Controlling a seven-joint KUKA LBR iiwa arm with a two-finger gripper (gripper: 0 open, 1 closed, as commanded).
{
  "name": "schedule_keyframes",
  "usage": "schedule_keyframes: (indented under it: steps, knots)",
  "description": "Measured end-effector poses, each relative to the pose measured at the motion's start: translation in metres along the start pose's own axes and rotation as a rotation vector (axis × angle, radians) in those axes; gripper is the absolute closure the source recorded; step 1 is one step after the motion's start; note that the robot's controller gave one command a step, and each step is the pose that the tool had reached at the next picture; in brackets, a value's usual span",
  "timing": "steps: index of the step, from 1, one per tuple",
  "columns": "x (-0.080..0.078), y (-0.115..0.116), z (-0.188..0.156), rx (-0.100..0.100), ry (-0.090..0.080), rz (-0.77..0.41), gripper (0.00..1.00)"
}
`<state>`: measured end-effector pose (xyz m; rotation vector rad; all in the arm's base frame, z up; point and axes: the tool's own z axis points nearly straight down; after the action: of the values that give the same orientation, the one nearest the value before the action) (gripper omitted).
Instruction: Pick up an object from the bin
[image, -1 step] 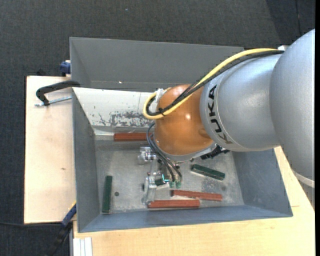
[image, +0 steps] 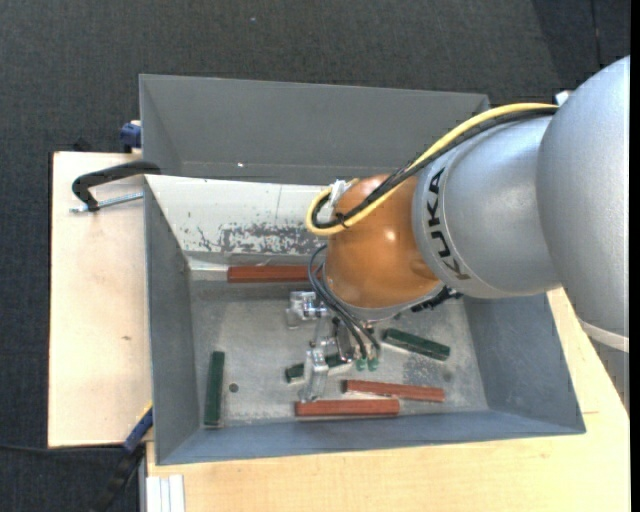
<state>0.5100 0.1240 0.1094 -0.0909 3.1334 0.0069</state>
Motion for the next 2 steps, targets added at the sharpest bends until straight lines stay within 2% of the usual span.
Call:
schedule_keyframes:
  steps: [1, 2]
  knots:
    - [-0.008, -0.036, 0.039, 0.004, 0.007, -0.041, 0.0]
    - [-0.001, -0.031, -0.008, 0.002, -0.002, -0.005, 0.0]
